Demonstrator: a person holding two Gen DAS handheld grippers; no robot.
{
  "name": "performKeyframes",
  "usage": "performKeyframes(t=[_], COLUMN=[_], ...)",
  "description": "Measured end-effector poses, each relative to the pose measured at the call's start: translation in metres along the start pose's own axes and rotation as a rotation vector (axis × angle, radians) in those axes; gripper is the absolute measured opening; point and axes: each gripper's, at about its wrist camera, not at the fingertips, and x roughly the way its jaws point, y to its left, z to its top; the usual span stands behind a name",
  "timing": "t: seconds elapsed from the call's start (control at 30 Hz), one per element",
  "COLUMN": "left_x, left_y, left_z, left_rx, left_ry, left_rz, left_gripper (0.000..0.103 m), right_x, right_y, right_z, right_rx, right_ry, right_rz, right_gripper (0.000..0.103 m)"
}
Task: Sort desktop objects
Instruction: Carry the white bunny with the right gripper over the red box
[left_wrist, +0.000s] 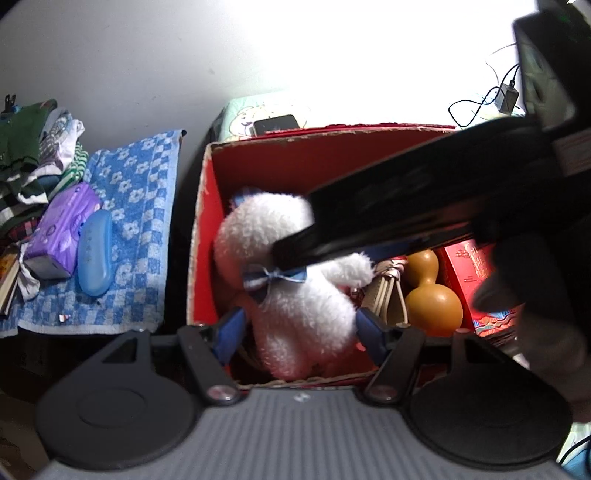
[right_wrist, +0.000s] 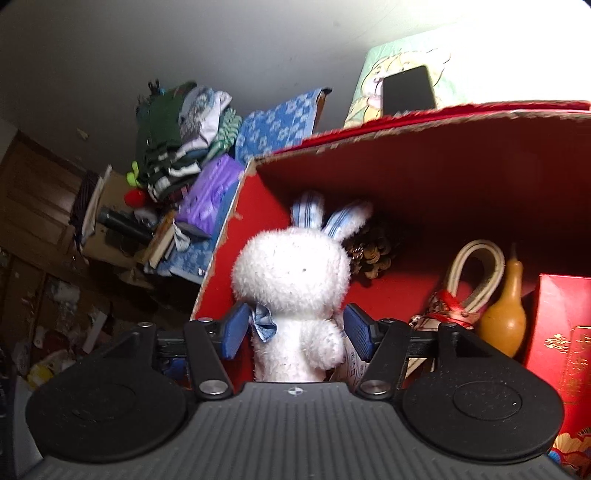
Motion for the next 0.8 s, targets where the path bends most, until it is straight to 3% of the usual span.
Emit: performKeyframes(t=[0.1,0.2,0.27,0.4,0.6,0.8], left_x=[-0.001,-0.003,-0.002,-0.006,-0.005,-0.001], left_y=[0.002,0.003,0.002,0.000,0.002,0.001], left_z=[0.001,0.001,0.001,0.000,0.000,0.002], left_rx=[-0.007,-0.018,-0.015,-0.008,-0.022,-0.042], left_ry=[0.002,-0.003,0.001,-0.001,0.011,0.033], left_rz=[0.005,-0.007,-0.003,0.003,0.029,0.036], left_gripper=[0.069,0.069,0.069,0.069,0.068,0.068], right_x=[-0.012,-0.020,-0.016,0.001,0.017,0.006], right_y=[-0.008,-0.010,-0.008,-0.005,0.014,0.006], right_z=[-0.001,-0.001,0.000,0.000,-0.004,-0.004], right_rx=[0.039,0.047,0.044,0.047,-0.037,-0.030], right_ry=[-0.018,-0.029,-0.023,0.024,0.055,0.033], right_rz=[0.008,0.018,0.007,0.016,0.010,0.002], right_gripper=[0.055,0.041,0.029,0.017,0.017,0.028])
